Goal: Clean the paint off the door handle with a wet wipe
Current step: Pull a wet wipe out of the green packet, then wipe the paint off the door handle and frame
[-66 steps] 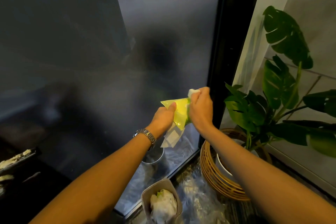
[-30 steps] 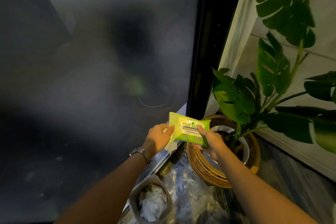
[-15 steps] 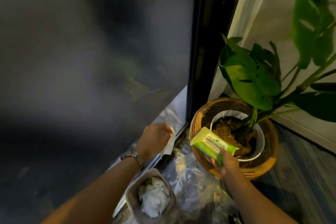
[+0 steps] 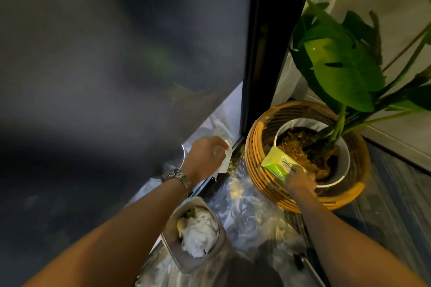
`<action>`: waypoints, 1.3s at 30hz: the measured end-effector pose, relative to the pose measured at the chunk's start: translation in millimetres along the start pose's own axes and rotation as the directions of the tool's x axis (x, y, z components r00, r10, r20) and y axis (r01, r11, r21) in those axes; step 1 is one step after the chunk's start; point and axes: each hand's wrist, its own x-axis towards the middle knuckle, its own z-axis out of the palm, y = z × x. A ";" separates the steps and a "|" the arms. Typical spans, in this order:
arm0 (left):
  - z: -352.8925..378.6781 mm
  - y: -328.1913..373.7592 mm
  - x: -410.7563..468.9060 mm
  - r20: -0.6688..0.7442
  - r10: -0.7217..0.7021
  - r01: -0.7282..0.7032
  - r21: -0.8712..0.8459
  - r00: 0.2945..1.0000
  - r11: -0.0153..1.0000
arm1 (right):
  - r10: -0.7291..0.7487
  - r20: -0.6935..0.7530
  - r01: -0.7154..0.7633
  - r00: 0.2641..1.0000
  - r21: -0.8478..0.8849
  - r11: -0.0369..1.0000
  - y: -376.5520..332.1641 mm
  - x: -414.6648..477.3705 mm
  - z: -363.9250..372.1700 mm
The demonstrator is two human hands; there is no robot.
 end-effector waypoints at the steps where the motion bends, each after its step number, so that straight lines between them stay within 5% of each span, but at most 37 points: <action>1: 0.4 0.4 -1.3 0.000 -0.004 0.004 -0.004 1.000 1.000 | -0.080 0.031 0.081 0.996 -0.058 0.995 1.2 0.3 0.8; 7: -3.8 3.7 -12.1 -0.010 -0.042 0.042 -0.011 0.999 0.999 | -0.254 0.156 0.276 0.955 -0.143 0.950 -2.9 -10.1 -6.4; 12: -21.7 16.0 -25.6 -0.035 -0.088 0.084 -0.094 0.996 0.992 | -0.303 0.280 0.305 0.911 0.038 0.952 -25.8 -40.7 -21.1; 16: -49.0 29.5 -46.0 -0.077 -0.085 0.070 -0.183 0.993 0.981 | -0.422 0.523 0.153 0.740 0.481 0.863 -65.3 -98.5 -48.7; 19: -65.9 36.8 -59.0 -0.088 -0.021 0.010 -0.117 0.996 0.993 | -0.526 0.601 0.080 0.602 0.610 0.789 -88.9 -128.2 -65.7; 24: -109.8 66.2 -95.5 -0.134 -0.023 -0.009 -0.234 0.991 0.972 | -0.593 0.696 0.203 0.404 0.564 0.801 -112.0 -189.3 -100.9; 29: -155.1 89.9 -137.9 -0.200 -0.108 0.070 -0.188 0.974 0.980 | -0.664 0.646 0.313 0.376 0.587 0.747 -131.0 -235.9 -134.6; 33: -191.9 91.5 -177.6 -0.129 -0.230 0.215 -0.118 0.965 0.969 | -0.715 0.642 0.363 0.279 0.618 0.697 -140.2 -270.4 -158.1; 39: -229.8 80.0 -245.7 -0.125 -0.205 0.192 -0.111 0.971 0.975 | -0.660 0.751 0.490 0.004 0.574 0.656 -148.6 -339.2 -160.8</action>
